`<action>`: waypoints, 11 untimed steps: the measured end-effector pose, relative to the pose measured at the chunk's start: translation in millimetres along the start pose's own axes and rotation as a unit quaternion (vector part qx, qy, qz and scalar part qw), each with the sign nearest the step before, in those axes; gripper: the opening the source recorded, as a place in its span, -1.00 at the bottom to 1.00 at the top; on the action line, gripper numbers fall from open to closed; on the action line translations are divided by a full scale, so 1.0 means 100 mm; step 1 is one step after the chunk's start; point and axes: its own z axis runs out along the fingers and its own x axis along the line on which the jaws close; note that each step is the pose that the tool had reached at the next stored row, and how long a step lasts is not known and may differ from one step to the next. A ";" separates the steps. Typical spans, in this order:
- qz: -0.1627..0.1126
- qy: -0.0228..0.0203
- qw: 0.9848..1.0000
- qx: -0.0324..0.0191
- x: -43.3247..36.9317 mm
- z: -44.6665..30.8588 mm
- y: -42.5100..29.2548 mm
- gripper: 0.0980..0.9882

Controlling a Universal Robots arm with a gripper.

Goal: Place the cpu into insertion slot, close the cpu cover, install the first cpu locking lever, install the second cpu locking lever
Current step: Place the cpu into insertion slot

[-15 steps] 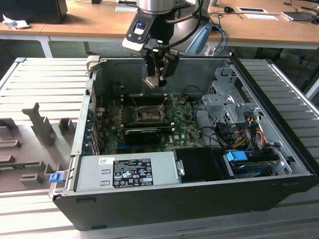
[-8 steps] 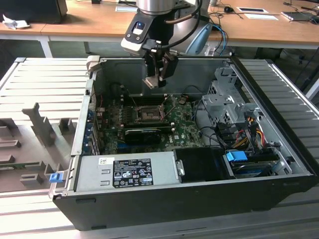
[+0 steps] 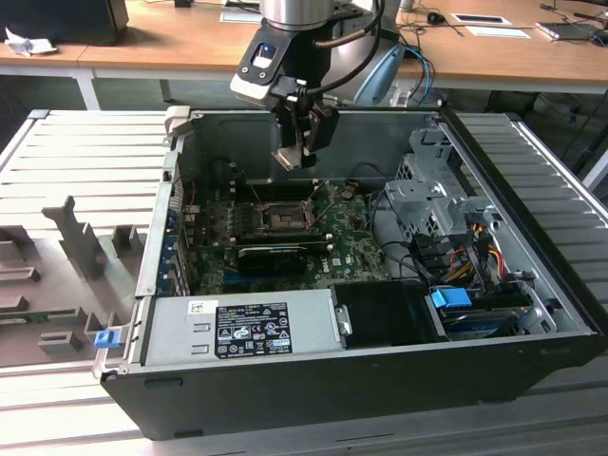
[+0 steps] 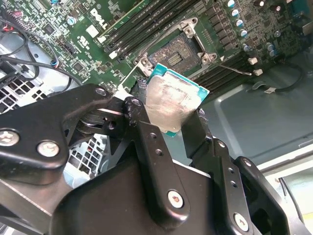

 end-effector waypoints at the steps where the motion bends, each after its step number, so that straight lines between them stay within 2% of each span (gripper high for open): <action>1: 0.002 0.000 1.000 0.000 0.000 0.001 0.000 -0.03; 5: 0.017 -0.001 1.000 0.000 0.000 0.004 0.000 -0.03; 8: 0.039 -0.003 0.999 -0.001 0.000 0.006 -0.001 -0.03; 11: 0.044 -0.004 0.999 -0.001 0.000 0.019 -0.001 -0.03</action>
